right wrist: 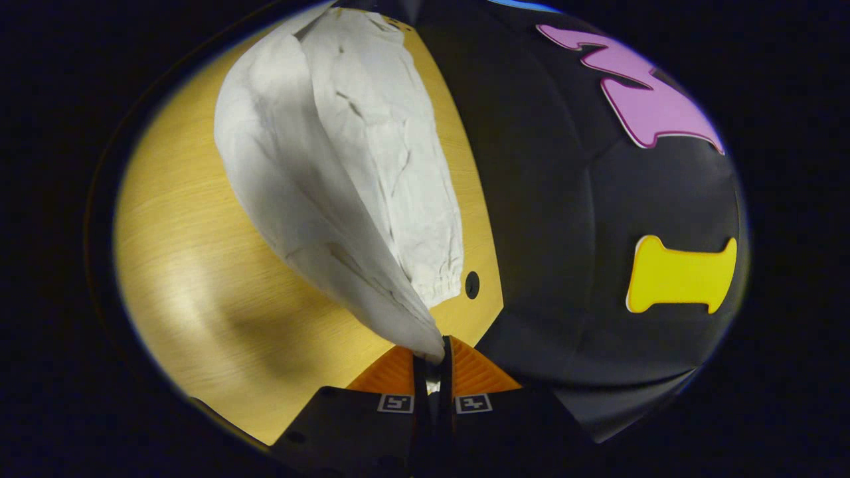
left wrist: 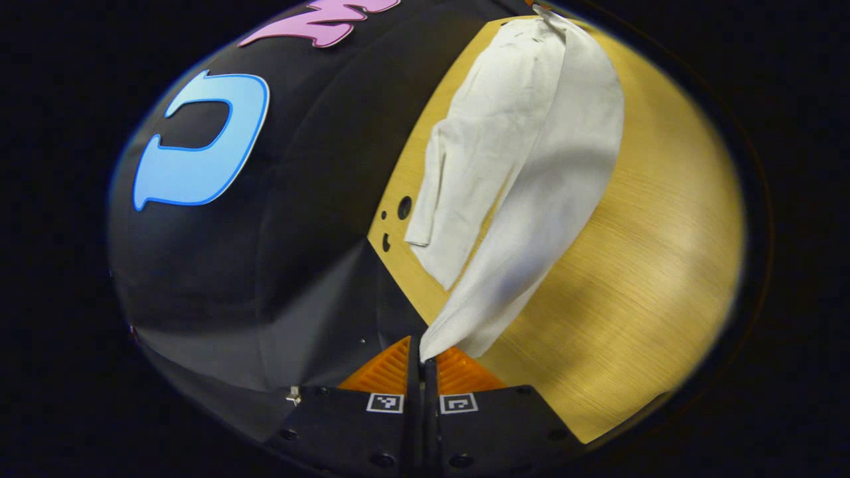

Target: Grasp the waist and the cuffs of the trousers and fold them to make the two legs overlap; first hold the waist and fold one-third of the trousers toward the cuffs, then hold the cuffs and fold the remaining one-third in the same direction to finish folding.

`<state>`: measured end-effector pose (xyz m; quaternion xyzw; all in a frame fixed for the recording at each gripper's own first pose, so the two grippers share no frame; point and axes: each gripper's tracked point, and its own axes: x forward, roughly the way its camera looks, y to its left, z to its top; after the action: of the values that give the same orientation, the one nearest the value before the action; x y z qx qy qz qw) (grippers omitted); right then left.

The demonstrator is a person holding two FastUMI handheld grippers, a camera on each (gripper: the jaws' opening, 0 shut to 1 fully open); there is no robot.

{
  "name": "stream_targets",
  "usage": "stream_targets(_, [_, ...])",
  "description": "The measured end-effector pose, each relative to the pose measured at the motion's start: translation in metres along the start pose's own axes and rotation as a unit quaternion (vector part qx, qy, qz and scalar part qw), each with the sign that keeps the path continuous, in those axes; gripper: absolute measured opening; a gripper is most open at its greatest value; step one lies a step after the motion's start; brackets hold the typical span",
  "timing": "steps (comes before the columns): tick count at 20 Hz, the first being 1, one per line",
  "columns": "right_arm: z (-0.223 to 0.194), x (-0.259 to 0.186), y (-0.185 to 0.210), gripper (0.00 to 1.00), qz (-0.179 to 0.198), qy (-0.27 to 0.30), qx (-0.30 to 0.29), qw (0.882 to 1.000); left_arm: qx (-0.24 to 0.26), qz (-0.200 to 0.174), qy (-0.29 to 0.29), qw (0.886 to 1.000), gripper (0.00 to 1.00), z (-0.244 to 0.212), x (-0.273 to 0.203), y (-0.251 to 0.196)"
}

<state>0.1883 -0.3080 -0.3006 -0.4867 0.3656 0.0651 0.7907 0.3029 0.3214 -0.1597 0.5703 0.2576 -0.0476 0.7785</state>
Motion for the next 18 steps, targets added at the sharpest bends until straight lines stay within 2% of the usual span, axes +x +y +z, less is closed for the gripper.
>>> stream_targets(3, [0.018, 0.020, -0.026, 0.08, -0.026, 0.004, 0.097, 0.995, -0.019, 0.024, -0.011, 0.999, 0.06, 0.021, 0.027, 0.041])
stream_targets(6, [0.042, 0.029, -0.054, 0.08, -0.058, -0.004, 0.123, 0.991, -0.052, 0.035, -0.015, 0.998, 0.05, 0.038, 0.056, 0.069])
stream_targets(9, [0.042, 0.058, -0.064, 0.08, -0.061, 0.006, 0.169, 0.984, -0.102, 0.031, -0.014, 0.994, 0.05, 0.052, 0.091, 0.077])
stream_targets(11, [0.046, 0.076, -0.064, 0.07, -0.056, 0.008, 0.215, 0.975, -0.148, 0.023, -0.008, 0.989, 0.05, 0.057, 0.118, 0.075])
stream_targets(14, [0.050, 0.105, -0.056, 0.07, -0.044, 0.020, 0.281, 0.959, -0.179, 0.010, 0.010, 0.984, 0.05, 0.062, 0.153, 0.060])
stream_targets(16, [0.045, 0.117, -0.044, 0.07, -0.030, 0.034, 0.298, 0.954, -0.189, -0.016, 0.014, 0.982, 0.05, 0.069, 0.168, 0.038])
stream_targets(18, [0.043, 0.128, -0.031, 0.08, -0.013, 0.045, 0.317, 0.947, -0.211, -0.017, -0.007, 0.977, 0.05, 0.082, 0.179, 0.030])
